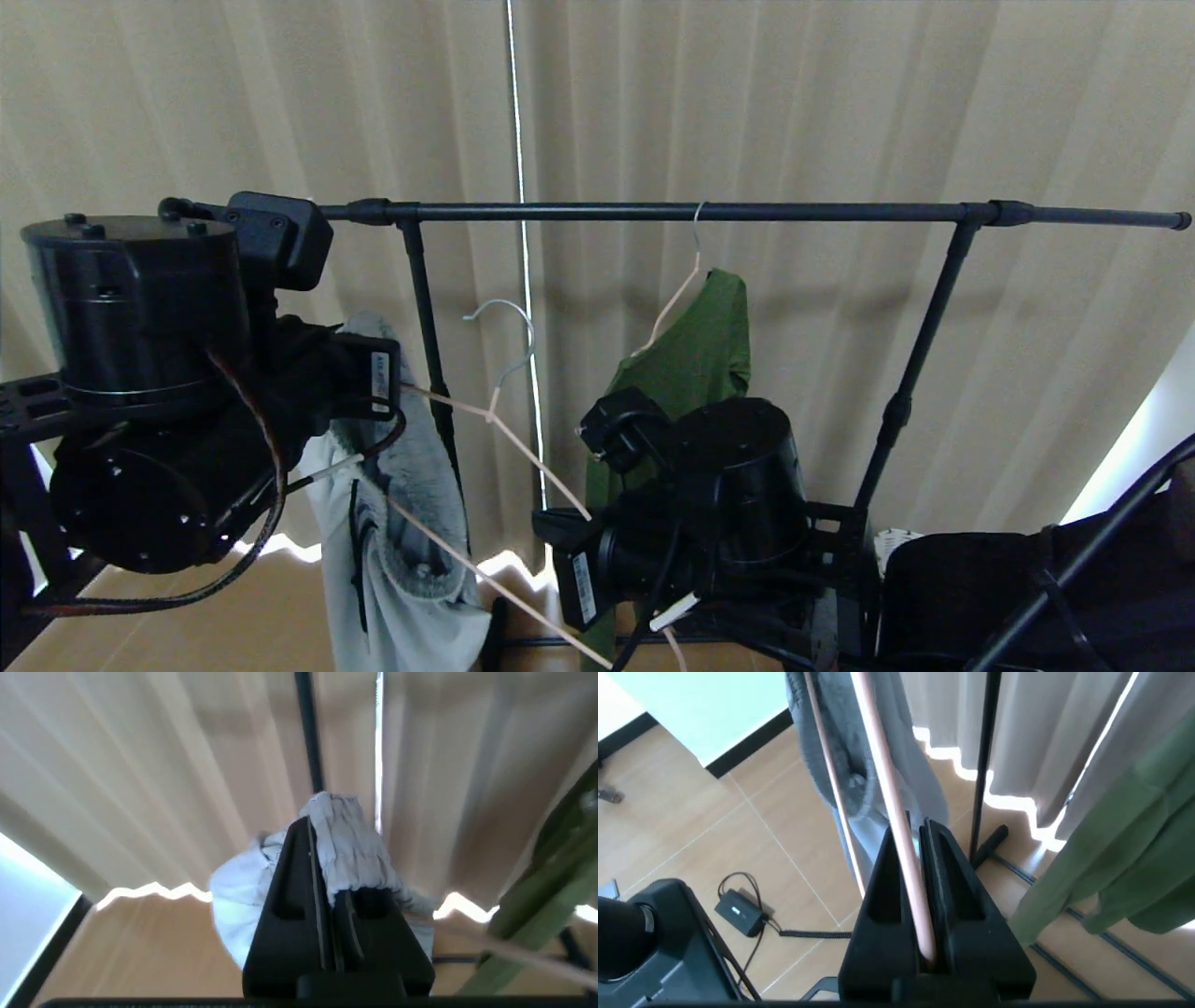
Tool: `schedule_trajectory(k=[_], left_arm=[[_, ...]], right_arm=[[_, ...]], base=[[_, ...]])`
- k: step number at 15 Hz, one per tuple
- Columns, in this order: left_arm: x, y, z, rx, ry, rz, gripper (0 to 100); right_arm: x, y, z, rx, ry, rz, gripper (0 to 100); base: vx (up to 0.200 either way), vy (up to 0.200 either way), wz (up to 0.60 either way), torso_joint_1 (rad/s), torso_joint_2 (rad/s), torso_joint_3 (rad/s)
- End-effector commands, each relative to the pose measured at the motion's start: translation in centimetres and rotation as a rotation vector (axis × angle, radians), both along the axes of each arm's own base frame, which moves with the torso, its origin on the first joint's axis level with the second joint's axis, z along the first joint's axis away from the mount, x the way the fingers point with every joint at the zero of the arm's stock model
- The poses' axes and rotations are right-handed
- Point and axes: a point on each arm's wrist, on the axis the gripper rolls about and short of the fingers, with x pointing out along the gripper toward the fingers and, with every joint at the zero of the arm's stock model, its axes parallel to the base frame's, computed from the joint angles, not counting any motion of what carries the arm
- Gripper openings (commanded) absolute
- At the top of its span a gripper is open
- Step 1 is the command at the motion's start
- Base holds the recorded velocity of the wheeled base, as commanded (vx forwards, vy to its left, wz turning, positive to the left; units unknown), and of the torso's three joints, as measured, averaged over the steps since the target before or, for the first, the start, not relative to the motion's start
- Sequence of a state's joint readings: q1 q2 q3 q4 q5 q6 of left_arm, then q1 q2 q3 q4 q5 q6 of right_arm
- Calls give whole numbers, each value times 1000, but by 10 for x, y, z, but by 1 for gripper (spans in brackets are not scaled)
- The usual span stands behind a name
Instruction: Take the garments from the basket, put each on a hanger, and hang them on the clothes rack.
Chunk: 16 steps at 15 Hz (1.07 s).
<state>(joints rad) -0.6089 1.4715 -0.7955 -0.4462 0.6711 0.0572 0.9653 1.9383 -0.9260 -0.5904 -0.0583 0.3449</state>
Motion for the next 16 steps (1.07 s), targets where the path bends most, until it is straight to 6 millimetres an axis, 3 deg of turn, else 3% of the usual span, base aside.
schedule_trajectory(k=[1, 9, 15, 16], left_arm=[[-9, -12, 2, -10, -6, -60, 0], [-45, -45, 6, -102, -14, -252, 0], [-54, -35, 1, -100, -3, -262, 0], [-61, -28, -7, -91, 22, -297, 0]], right_arm=[[0, 1, 0, 5, 4, -2, 0], [0, -2, 8, 27, -8, -43, 0], [-7, -15, 28, 63, -39, -48, 0], [-11, -26, 42, 89, -67, -56, 0]], base=[[0, 0, 0, 0, 0, 0], [0, 0, 0, 0, 0, 0], [0, 0, 0, 0, 0, 0], [0, 0, 0, 0, 0, 0]])
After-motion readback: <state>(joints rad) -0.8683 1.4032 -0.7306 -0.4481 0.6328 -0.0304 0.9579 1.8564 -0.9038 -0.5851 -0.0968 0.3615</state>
